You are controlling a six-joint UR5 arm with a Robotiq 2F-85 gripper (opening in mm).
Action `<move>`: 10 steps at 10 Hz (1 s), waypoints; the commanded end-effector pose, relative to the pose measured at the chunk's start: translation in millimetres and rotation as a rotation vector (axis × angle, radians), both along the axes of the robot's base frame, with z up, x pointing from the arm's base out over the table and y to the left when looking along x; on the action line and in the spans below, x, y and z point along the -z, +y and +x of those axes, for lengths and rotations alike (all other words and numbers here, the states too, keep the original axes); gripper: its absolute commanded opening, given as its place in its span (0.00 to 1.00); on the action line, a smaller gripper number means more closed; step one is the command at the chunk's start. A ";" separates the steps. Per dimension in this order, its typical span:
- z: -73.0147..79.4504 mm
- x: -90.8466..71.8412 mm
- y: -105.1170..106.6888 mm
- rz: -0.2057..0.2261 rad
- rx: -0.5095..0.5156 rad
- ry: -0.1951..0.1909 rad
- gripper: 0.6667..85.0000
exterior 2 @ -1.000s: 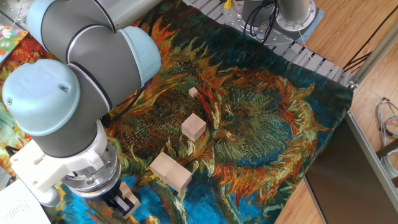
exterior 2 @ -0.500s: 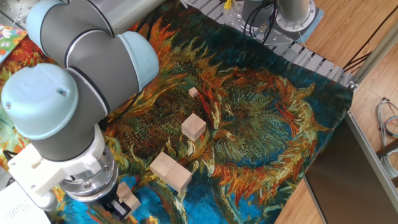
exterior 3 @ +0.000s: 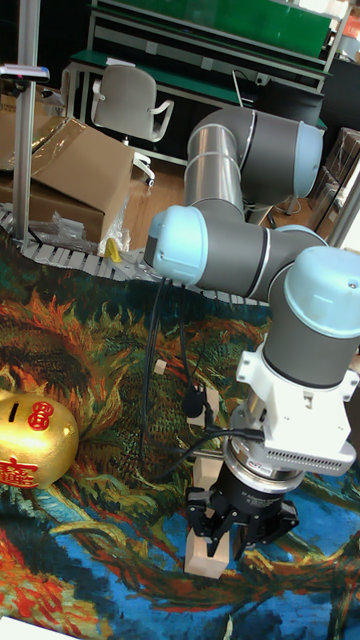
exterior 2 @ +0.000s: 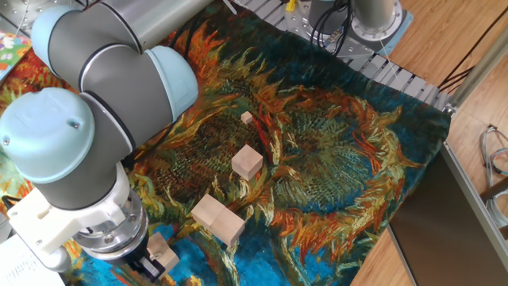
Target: Drop coins into a piggy bank
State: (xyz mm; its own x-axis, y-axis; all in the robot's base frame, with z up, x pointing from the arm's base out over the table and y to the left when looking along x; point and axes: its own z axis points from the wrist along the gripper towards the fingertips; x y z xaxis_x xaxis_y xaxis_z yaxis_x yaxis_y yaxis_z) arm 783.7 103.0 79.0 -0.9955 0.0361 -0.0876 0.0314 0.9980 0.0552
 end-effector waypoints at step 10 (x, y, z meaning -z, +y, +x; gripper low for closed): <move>5.9 6.0 -1.0 0.026 0.067 -0.010 0.34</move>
